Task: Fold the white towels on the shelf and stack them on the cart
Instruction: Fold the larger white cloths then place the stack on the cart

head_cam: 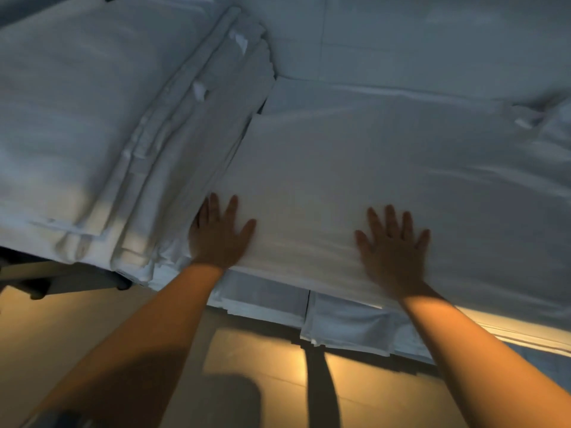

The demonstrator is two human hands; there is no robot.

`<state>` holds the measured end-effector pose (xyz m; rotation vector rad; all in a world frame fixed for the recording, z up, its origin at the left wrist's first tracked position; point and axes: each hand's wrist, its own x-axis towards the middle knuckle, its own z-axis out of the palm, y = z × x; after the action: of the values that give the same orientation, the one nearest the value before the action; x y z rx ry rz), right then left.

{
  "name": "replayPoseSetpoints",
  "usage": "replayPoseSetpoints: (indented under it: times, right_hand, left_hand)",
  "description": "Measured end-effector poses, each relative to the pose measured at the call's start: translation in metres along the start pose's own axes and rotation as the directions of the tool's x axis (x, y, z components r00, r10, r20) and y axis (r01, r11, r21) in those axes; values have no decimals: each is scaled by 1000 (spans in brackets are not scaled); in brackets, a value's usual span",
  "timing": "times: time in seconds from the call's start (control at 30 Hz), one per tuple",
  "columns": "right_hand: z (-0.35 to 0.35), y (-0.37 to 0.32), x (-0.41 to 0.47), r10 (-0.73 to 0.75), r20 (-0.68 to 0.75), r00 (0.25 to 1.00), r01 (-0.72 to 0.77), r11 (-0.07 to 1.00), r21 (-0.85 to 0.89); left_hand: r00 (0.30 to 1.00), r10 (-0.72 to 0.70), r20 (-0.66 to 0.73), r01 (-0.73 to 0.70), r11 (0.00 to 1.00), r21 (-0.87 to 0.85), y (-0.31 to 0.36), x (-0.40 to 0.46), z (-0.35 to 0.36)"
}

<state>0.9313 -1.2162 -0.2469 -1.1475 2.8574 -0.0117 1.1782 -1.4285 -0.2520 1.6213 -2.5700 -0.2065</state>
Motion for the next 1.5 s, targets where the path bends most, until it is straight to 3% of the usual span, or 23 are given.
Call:
replayPoseSetpoints:
  times: [0.07,0.1,0.2,0.23,0.3,0.4,0.6,0.67,0.73,0.8,0.87,0.93,1.17,1.3,1.33,1.4,1.5]
  right_hand:
    - [-1,-5,0,48,20,999,-49,998,25]
    - [-2,-9,-1,62,28,998,-63,997,34]
    - [-10,-13,-6,14,32,999,-15,999,32]
    - [-12,-6,-10,-13,20,1000,13,999,39]
    - [-15,25,-16,3,-15,1000,-3,1000,28]
    - [-18,108,-22,216,41,976,-217,976,27]
    - [-31,245,-58,598,187,779,-617,784,61]
    - [-36,243,-51,615,226,756,-642,764,70]
    - [-41,229,-34,517,148,843,-532,841,96]
    - [-42,204,-13,280,19,960,-280,953,114]
    - [-42,182,5,69,-2,998,-69,990,127]
    - [-36,181,20,-11,55,998,6,995,99]
    - [-23,293,17,359,42,932,-361,925,121]
    - [-29,294,-12,383,97,919,-391,916,89]
    - [-33,283,-18,330,108,938,-340,935,101]
    - [-33,251,-36,78,109,991,-87,993,81]
    - [-24,208,-81,-292,125,948,293,956,14]
  left_hand:
    - [996,-79,51,81,996,-40,32,-5,3]
    - [996,-37,86,40,999,-28,56,-10,6]
    - [949,288,127,-288,957,-22,143,-46,19]
    - [932,337,136,-335,941,-36,165,-57,22]
    - [947,300,115,-297,954,-40,190,-67,24]
    - [979,172,109,-174,985,3,190,-64,28]
    - [983,-63,175,74,996,-57,220,-56,25]
    - [985,18,171,-12,999,-33,245,-66,23]
    - [964,209,161,-211,978,-9,272,-84,28]
    - [941,292,172,-300,954,18,284,-91,33]
    - [938,295,185,-305,952,30,283,-90,34]
    - [935,304,184,-316,948,39,278,-88,36]
    - [937,304,175,-314,949,36,277,-89,37]
    - [939,297,171,-308,950,41,279,-92,36]
    - [939,298,172,-309,950,44,279,-93,35]
    - [932,309,191,-323,945,51,279,-98,32]
    - [884,412,223,-439,894,86,262,-109,30]
